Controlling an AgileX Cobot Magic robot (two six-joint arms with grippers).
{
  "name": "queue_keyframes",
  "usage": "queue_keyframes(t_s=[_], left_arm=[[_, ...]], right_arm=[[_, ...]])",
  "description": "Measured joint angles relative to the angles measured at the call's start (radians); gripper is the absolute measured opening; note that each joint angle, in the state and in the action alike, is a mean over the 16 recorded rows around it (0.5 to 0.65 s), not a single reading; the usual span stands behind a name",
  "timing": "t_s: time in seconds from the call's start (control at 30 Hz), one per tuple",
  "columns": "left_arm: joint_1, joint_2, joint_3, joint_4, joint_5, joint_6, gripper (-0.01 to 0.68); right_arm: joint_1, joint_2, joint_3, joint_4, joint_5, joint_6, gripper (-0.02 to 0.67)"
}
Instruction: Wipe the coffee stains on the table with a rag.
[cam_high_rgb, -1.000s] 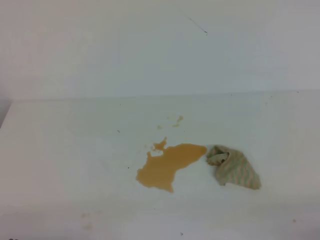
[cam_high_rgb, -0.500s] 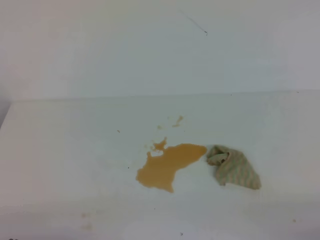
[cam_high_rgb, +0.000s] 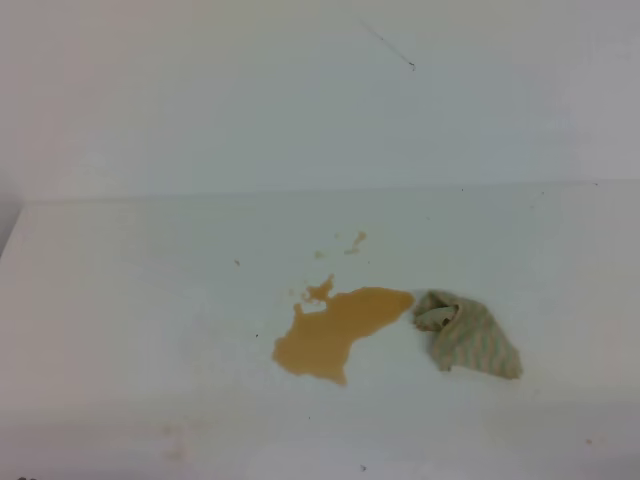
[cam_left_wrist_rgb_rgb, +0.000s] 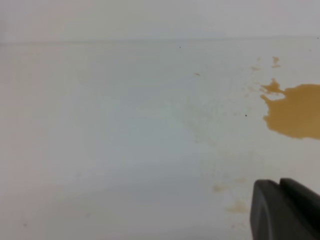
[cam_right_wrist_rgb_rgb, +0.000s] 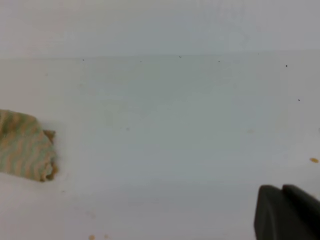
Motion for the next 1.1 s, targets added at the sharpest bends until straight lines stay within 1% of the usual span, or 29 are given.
queue_keyframes(t_s=[0.33, 0.6, 0.87, 1.0, 1.1], left_arm=[[0.000, 0.000, 0.000, 0.000, 0.000, 0.000, 0.001], [0.000, 0.000, -0.002, 0.000, 0.001, 0.000, 0.000], [0.000, 0.000, -0.002, 0.000, 0.001, 0.000, 0.000], [0.000, 0.000, -0.002, 0.000, 0.001, 0.000, 0.000], [0.000, 0.000, -0.002, 0.000, 0.001, 0.000, 0.000]], right_arm=[[0.000, 0.000, 0.000, 0.026, -0.207, 0.020, -0.003], [0.000, 0.002, -0.002, 0.100, -0.378, 0.127, -0.003], [0.000, 0.001, -0.005, 0.175, -0.606, 0.239, -0.003], [0.000, 0.003, -0.028, 0.186, -0.658, 0.262, -0.003], [0.001, 0.014, -0.064, 0.190, -0.652, 0.277, -0.003]])
